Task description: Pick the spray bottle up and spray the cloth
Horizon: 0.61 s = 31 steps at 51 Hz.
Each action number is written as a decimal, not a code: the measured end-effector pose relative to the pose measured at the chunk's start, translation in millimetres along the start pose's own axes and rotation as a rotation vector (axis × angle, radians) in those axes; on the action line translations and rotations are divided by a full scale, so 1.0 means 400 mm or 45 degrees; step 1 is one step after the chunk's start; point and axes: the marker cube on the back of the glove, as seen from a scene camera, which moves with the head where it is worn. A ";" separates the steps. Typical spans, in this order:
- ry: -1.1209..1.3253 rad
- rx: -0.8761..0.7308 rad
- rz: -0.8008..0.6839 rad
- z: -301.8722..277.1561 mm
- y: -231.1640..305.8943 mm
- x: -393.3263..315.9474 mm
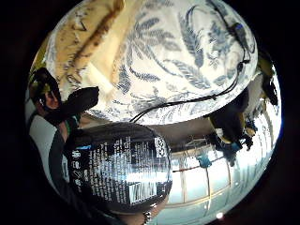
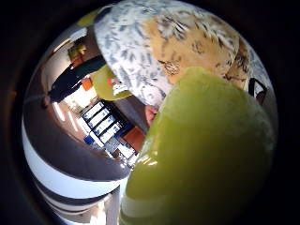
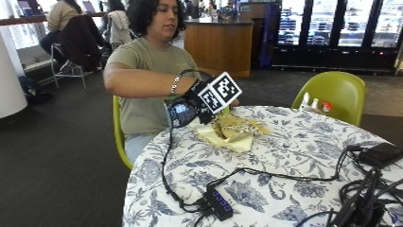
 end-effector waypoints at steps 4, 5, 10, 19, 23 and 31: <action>0.031 -0.082 0.053 0.043 -0.030 0.003; 0.033 -0.102 0.061 0.050 -0.032 0.001; 0.023 -0.104 0.029 0.030 0.007 -0.036; 0.052 0.109 -0.031 -0.099 0.113 -0.088; 0.072 0.140 -0.019 -0.115 0.117 -0.093; 0.081 0.072 0.021 -0.057 0.043 -0.086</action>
